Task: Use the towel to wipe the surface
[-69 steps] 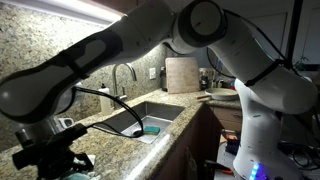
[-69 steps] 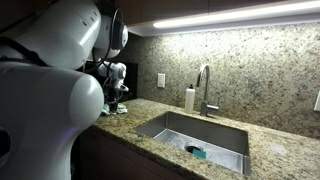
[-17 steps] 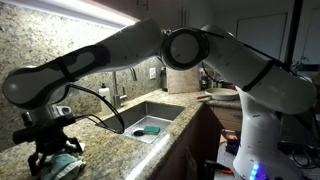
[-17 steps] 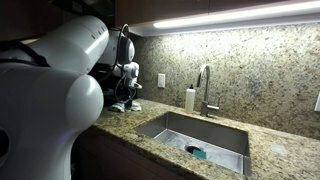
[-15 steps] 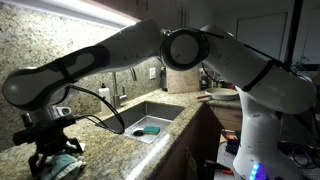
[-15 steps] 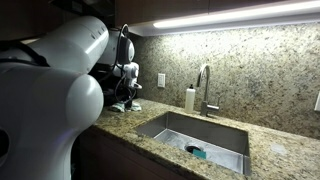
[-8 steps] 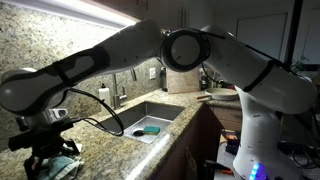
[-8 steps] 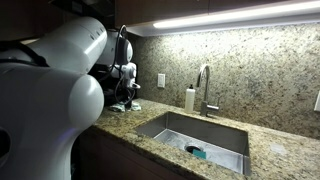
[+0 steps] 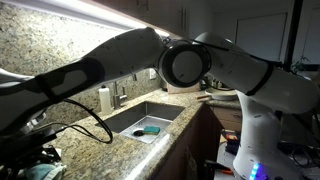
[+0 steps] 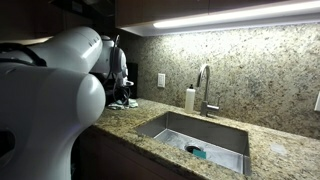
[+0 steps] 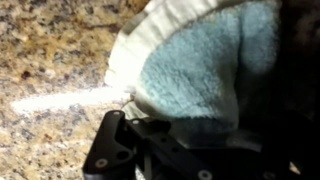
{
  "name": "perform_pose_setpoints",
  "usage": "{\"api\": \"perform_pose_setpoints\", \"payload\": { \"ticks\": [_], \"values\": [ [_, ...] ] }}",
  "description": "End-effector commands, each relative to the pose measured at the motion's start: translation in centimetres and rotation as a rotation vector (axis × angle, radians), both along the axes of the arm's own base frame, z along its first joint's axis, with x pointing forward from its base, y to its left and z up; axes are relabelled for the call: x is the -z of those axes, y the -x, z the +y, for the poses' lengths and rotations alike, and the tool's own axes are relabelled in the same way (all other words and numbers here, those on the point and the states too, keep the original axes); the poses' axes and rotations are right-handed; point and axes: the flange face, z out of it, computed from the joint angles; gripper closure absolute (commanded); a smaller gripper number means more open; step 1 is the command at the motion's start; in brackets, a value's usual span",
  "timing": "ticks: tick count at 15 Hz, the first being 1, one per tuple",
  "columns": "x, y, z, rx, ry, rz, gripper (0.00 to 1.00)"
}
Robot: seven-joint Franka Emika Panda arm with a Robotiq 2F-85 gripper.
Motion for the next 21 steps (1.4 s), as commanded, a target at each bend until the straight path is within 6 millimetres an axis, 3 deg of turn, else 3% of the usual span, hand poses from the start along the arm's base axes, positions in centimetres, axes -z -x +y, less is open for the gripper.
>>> {"api": "perform_pose_setpoints", "payload": {
  "ticks": [1, 7, 13, 18, 21],
  "values": [
    [0.8, -1.6, 0.2, -0.007, 0.017, -0.052, 0.9],
    [0.5, -5.6, -5.9, 0.109, 0.053, -0.073, 0.9],
    [0.6, -9.4, -14.6, 0.249, 0.07, -0.056, 0.9],
    [0.7, -11.4, -21.0, 0.381, 0.078, -0.034, 0.9],
    [0.7, -11.9, -23.7, 0.463, 0.081, -0.016, 0.9]
  ]
}}
